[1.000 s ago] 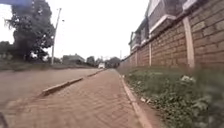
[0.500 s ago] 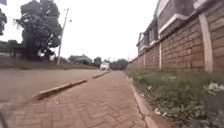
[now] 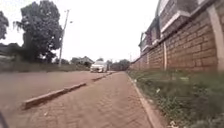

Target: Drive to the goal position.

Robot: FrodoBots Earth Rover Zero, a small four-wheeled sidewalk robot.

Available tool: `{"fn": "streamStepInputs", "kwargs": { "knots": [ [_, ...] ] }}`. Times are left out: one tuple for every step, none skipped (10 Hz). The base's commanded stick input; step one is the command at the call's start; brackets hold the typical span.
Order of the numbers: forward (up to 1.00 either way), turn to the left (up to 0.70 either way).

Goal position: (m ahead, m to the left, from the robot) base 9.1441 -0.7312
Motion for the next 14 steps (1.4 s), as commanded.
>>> {"fn": "streamStepInputs", "kwargs": {
  "knots": [
    [0.70,0.00],
    [0.70,0.00],
    [0.70,0.00],
    [0.70,0.00],
    [0.70,0.00],
    [0.70,0.00],
    [0.70,-0.02],
    [0.70,-0.03],
    [0.70,-0.01],
    [0.70,0.00],
    [0.70,0.00],
    [0.70,0.00],
    [0.70,0.00],
    [0.70,0.00]
  ]
}}
